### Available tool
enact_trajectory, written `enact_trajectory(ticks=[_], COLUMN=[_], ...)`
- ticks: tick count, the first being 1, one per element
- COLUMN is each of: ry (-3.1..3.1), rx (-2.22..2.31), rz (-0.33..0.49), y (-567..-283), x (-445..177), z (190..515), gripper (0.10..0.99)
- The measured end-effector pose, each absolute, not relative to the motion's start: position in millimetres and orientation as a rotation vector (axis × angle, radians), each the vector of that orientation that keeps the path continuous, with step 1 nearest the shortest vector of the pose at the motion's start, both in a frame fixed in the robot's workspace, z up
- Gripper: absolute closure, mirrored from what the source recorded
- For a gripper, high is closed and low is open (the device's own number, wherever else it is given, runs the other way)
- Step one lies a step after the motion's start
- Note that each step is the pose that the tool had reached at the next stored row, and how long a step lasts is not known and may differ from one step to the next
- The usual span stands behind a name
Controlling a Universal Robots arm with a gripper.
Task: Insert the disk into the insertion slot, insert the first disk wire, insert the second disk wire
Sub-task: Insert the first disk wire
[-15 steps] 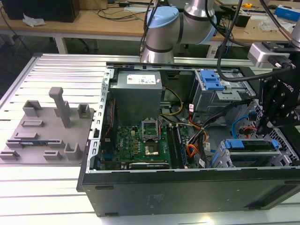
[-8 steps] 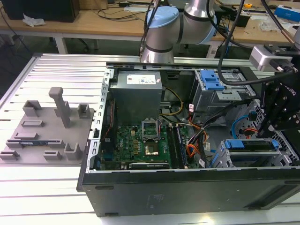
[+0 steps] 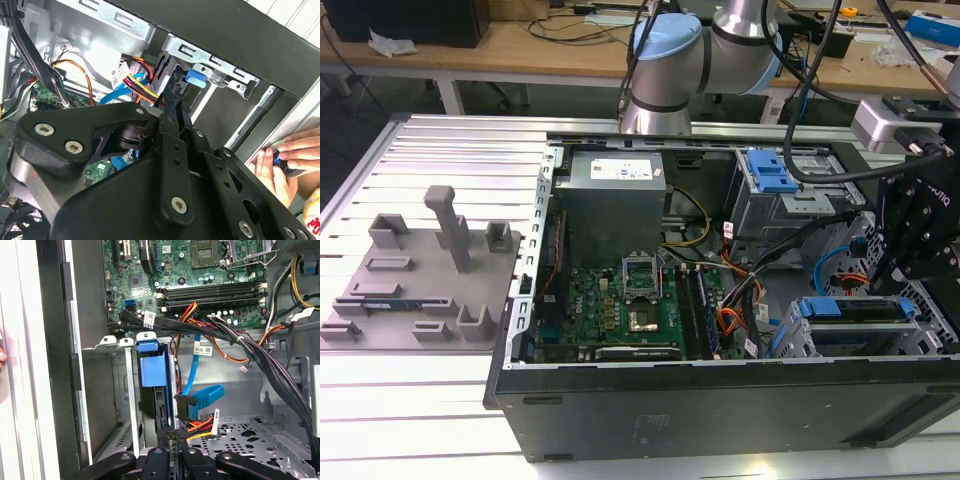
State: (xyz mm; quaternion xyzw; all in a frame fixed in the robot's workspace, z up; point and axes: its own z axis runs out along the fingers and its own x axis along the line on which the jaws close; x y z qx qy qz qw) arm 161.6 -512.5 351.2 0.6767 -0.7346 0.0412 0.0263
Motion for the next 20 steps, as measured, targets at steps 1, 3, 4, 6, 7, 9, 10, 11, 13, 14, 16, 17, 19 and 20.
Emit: enact_trajectory(ticks=[1, 3, 4, 6, 7, 9, 10, 11, 13, 14, 16, 17, 19, 20], ry=[-2.270, -2.270, -2.275, -2.288, -2.290, -2.290, -2.290, -2.290, -2.290, -2.290, -2.290, -2.290, -2.290, -2.290], rx=[2.091, 2.091, 2.086, 2.071, 2.068, 2.068, 2.068, 2.068, 2.068, 2.068, 2.068, 2.068, 2.068, 2.068], rz=[0.127, 0.127, 0.127, 0.127, 0.127, 0.127, 0.127, 0.127, 0.127, 0.127, 0.127, 0.127, 0.127, 0.127], y=[-512.5, -512.5, -512.8, -513.0, -513.1, -513.4, -513.5, -513.6, -513.8, -513.9, -514.2, -514.3, -514.6, -514.7], x=[161.6, 161.6, 161.6, 161.6, 161.6, 161.8, 161.9, 161.9, 161.9, 162.0, 162.0, 162.0, 162.0, 162.0], z=[351.2, 351.2, 351.2, 351.1, 351.1, 350.8, 350.7, 350.5, 350.2, 350.0, 349.6, 349.3, 348.8, 348.6], gripper=[0.922, 0.922, 0.922, 0.922, 0.922, 0.922, 0.922, 0.922, 0.922, 0.922, 0.922, 0.922, 0.922, 0.922])
